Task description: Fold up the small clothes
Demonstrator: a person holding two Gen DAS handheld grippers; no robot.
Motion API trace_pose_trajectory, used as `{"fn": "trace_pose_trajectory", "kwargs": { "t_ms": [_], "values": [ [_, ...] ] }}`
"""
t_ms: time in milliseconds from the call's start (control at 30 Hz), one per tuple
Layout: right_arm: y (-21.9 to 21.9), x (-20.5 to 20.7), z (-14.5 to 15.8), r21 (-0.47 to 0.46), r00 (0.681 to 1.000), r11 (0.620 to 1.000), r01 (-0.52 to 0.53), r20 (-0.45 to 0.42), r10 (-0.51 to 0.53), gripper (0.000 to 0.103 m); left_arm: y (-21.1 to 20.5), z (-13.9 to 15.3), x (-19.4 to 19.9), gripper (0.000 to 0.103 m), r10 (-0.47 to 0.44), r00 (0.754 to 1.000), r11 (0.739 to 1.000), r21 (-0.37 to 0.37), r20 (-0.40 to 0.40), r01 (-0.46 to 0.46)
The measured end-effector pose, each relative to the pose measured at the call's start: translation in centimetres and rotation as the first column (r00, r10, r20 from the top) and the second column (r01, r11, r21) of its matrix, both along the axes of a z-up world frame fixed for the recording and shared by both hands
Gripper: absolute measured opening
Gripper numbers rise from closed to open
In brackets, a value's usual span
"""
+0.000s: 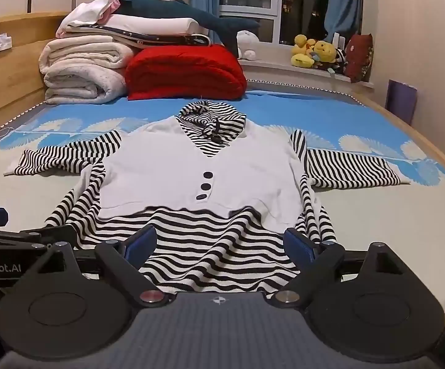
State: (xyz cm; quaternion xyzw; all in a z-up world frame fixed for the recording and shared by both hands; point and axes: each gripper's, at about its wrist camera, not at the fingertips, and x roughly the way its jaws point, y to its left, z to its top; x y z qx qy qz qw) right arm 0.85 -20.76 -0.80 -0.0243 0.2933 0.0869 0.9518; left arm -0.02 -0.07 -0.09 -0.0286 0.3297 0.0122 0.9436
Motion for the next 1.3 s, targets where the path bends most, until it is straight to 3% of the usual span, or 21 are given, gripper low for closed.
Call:
{"fn": "trace_pose_trajectory", "kwargs": {
  "t_ms": [1300],
  "values": [
    [0.08, 0.31, -0.16, 0.006, 1.000, 1.000, 0.007, 0.020, -0.007, 0.089, 0.17, -0.46, 0.38, 0.102, 0.012, 0.999, 1.000, -0.027, -0.030, -0.013]
  ]
}}
